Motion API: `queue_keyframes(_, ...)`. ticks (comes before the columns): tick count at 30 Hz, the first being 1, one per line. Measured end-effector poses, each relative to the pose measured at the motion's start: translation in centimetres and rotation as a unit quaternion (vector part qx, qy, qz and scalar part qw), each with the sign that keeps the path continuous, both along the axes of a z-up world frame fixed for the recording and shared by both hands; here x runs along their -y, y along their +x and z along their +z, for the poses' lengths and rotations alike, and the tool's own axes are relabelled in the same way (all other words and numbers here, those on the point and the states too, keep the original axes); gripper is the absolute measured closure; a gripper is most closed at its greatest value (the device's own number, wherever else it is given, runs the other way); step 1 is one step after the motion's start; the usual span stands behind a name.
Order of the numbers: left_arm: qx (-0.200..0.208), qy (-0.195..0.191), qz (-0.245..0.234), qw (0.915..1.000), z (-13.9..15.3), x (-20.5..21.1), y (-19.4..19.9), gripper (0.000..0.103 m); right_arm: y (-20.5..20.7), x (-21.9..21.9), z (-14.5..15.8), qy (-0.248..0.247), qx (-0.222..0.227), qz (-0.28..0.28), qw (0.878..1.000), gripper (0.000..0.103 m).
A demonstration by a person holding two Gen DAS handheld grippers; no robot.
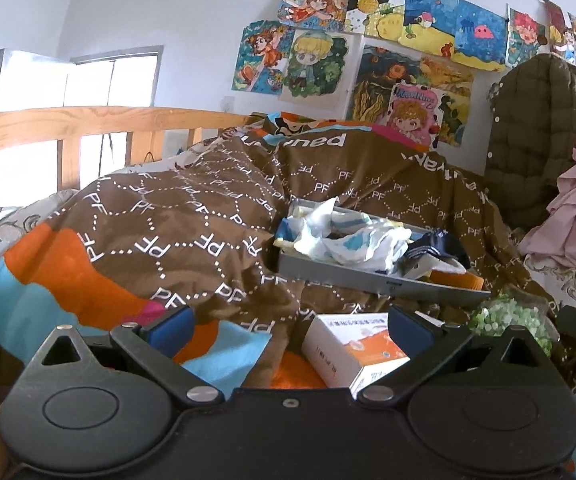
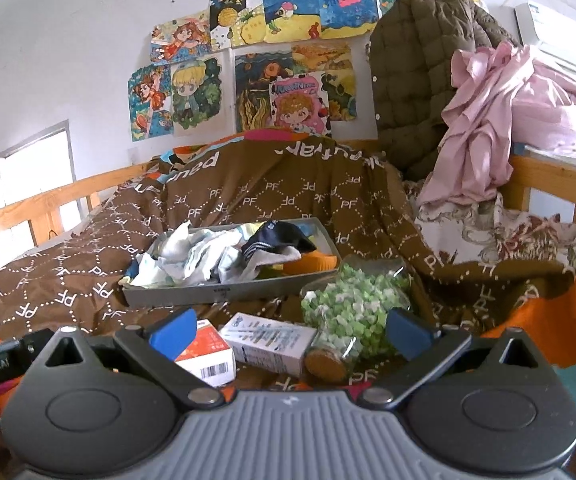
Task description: Organize soft objects
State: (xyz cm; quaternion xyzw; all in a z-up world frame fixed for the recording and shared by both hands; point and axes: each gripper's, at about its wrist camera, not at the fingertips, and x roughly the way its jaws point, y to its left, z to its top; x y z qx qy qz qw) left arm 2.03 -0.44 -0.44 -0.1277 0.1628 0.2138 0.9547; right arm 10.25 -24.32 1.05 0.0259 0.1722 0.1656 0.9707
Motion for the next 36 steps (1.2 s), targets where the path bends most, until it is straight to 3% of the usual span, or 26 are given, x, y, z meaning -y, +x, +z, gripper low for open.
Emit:
queue_keyframes(10,-0.004,0.001,-0.009,1.0000,-0.5,0.3,-0.6,0.001,-0.9,-0.3,-0.6,-0.012,-0.001,-0.001,1.000,0.000)
queue_keyframes(27,-0.016,0.021,-0.009,0.9996,-1.0,0.4,-0.5,0.001,-0.1,-1.7,-1.8,-0.029,-0.042,0.022,0.998,0.000)
queue_keyframes(36,-0.019,0.039,-0.007,0.9990,-1.2,0.2,-0.5,0.001,0.1,-1.9,-2.1,-0.035,-0.036,0.022,0.998,0.000)
